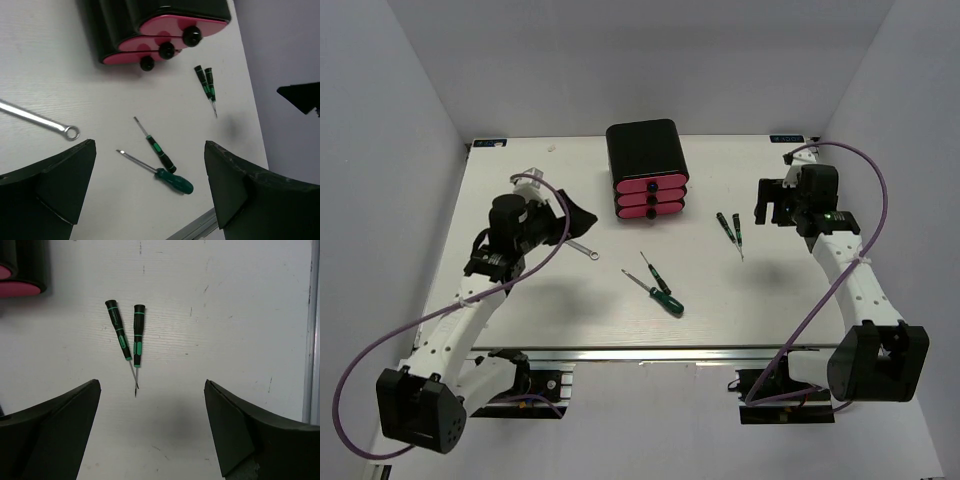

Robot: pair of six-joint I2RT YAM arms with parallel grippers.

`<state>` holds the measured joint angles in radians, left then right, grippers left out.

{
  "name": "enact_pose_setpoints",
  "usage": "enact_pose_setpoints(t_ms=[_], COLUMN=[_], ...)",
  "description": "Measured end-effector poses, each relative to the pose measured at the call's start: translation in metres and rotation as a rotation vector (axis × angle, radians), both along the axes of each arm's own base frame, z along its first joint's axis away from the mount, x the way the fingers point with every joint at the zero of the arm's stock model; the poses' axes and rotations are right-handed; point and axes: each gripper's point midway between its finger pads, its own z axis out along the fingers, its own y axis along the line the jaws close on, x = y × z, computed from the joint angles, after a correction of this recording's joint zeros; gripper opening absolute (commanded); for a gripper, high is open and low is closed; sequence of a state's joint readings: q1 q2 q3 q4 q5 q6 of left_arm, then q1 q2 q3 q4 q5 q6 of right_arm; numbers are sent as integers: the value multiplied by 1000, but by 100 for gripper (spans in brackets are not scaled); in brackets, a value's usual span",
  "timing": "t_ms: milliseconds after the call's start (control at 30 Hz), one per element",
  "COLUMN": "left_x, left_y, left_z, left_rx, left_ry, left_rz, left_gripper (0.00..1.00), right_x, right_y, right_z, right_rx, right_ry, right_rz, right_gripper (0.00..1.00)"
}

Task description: Sort the tools into containers

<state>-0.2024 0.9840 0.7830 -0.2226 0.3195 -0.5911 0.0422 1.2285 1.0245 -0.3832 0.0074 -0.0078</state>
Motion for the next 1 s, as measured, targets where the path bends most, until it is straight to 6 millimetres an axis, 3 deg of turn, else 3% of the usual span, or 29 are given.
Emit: enact_pose_setpoints(t_ms=[100, 233, 267, 300, 400, 467, 500, 533, 567, 600, 633, 667, 700, 833, 1000], left_x=[3, 5, 6, 9, 18, 27, 32, 36, 39, 42, 47, 50, 53, 71, 104], left_y=[-27, -57, -63, -67, -80, -91, -98, -107, -113, -120, -126, -132, -137, -151, -171], left_z=[9, 11, 11, 10, 8, 7, 7, 7, 5, 2, 0, -3, -8, -22, -24], left_rx=[12, 39, 48, 52, 84, 103, 113, 124, 133, 143, 153, 163, 175, 225, 286], left_ry=[-17, -20, -18, -13, -5, 1, 2, 2, 8, 17, 22, 29, 37, 63, 69], left_rz=[-61, -110, -111, -106, -102, -99, -101, -108, -107, -106, -102, -100, -94, -68, -10], left_gripper=[97, 79, 63, 53, 37, 37, 47, 53, 56, 62, 63, 63, 63, 65, 73], right_x=[5, -3, -9, -16, -28, -34, -36, -39, -41, -43, -44, -46, -47, -46, -37], right_y=[9, 37, 47, 56, 76, 84, 87, 91, 93, 97, 99, 102, 104, 108, 109], right_z=[6, 16, 17, 20, 25, 27, 27, 27, 28, 28, 29, 28, 27, 20, 21], right_rx=[6, -15, -24, -31, -32, -30, -27, -16, 2, 29, 56, 82, 123, 228, 277], right_ry=[-5, -34, -40, -50, -91, -112, -117, -119, -117, -118, -120, -116, -105, -71, -66], right_rz=[75, 371, 477, 571, 739, 803, 818, 845, 851, 852, 847, 840, 816, 728, 658], right_gripper=[89, 89, 89, 89, 89, 89, 89, 82, 70, 52, 17, 8, 6, 31, 36])
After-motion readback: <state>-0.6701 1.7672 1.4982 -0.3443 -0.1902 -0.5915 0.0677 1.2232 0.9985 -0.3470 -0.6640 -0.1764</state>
